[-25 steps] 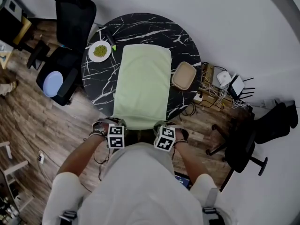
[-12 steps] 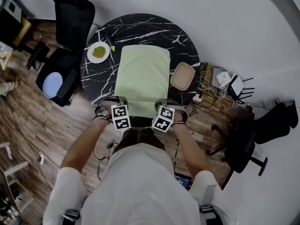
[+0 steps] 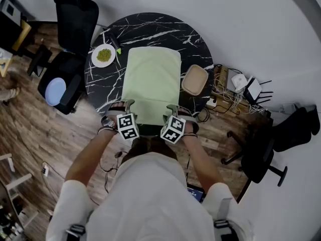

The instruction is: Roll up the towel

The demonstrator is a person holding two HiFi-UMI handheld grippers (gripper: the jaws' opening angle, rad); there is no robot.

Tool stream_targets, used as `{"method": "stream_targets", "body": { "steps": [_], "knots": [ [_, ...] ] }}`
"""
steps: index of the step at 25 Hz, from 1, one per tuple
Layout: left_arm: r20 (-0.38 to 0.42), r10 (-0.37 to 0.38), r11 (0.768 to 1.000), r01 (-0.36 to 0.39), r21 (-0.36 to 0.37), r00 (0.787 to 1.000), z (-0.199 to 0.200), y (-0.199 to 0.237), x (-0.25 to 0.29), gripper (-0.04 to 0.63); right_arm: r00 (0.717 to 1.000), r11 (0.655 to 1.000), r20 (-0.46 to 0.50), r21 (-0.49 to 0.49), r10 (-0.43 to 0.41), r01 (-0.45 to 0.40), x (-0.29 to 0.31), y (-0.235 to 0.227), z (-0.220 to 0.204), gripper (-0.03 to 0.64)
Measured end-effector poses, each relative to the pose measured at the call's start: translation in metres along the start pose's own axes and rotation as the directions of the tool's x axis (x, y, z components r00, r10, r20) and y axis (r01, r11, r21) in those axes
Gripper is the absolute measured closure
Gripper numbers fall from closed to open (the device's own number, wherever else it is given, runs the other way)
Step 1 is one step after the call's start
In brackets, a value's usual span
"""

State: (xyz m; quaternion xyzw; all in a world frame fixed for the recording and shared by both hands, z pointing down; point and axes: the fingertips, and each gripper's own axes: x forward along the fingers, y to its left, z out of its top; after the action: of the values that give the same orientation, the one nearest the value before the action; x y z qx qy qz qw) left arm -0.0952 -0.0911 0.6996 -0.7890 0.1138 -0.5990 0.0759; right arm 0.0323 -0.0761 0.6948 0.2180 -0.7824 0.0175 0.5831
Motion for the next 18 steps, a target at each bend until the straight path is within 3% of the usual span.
{"method": "stream_targets", "body": {
  "steps": [9,16,17,18],
  "knots": [
    [-0.016,-0.09,0.994,0.091,0.062,0.996,-0.004,-0.06,0.013,0.337,0.988,0.985,-0.045,-0.083,0.151,-0.154,0.017,0.079,-0.006,0.442],
    [-0.096,-0.146,0.987,0.152,0.058,0.985,-0.026,-0.077,0.032,0.357,0.985,0.984,-0.092,-0.09,0.143,-0.151,0.038,0.088,-0.016,0.443],
    [-0.109,-0.142,0.987,0.15,0.062,0.984,-0.029,-0.076,0.035,0.388,0.986,0.985,-0.1,-0.093,0.134,-0.143,0.041,0.086,-0.018,0.454],
    [-0.119,-0.133,0.987,0.142,0.069,0.984,-0.032,-0.075,0.038,0.465,0.986,0.986,-0.109,-0.1,0.125,-0.136,0.045,0.085,-0.02,0.496]
  ]
}}
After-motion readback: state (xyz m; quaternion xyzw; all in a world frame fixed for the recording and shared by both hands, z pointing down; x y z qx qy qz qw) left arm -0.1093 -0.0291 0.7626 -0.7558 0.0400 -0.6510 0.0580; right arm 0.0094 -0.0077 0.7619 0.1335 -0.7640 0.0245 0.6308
